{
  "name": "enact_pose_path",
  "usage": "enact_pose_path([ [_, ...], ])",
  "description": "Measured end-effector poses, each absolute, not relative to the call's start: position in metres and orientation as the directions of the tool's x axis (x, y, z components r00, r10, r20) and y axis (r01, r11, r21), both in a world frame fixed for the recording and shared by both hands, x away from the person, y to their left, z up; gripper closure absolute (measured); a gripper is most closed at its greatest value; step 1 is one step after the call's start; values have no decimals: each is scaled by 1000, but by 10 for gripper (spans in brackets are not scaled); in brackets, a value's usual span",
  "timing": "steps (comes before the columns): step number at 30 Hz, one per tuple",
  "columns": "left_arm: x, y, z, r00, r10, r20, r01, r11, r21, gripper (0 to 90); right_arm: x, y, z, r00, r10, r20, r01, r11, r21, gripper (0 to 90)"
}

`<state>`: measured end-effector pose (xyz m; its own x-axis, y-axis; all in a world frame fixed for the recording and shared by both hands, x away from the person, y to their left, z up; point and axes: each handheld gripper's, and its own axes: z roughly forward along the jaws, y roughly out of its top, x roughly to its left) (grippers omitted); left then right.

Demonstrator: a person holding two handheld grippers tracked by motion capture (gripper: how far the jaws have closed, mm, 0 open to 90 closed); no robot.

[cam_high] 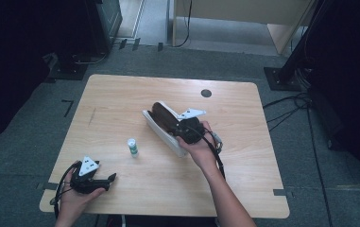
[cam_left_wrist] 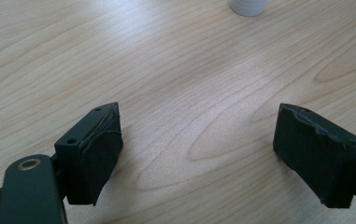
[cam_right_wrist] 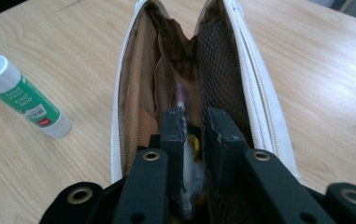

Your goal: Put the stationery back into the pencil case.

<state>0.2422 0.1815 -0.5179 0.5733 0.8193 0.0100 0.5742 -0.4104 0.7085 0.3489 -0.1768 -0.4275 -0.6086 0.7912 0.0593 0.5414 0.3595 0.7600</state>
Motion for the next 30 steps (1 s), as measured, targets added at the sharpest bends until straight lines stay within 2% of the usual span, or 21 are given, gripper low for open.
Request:
enact_pose_path([
  [12,242,179,-517,562,827,5,575,-396,716,184,335,-182,-412,-628,773,89,507,320,801,784],
  [18,244,165,-513,587,808,-51,555,-356,752,209,318,-180,-398,-657,747,103,466,295,834,775],
  [25,246,163,-514,576,816,-45,554,-349,756,212,302,-155,-392,-729,676,106,419,318,851,756],
  [30,245,163,-515,579,815,-35,558,-364,746,209,300,-132,-399,-749,651,125,421,322,848,731],
])
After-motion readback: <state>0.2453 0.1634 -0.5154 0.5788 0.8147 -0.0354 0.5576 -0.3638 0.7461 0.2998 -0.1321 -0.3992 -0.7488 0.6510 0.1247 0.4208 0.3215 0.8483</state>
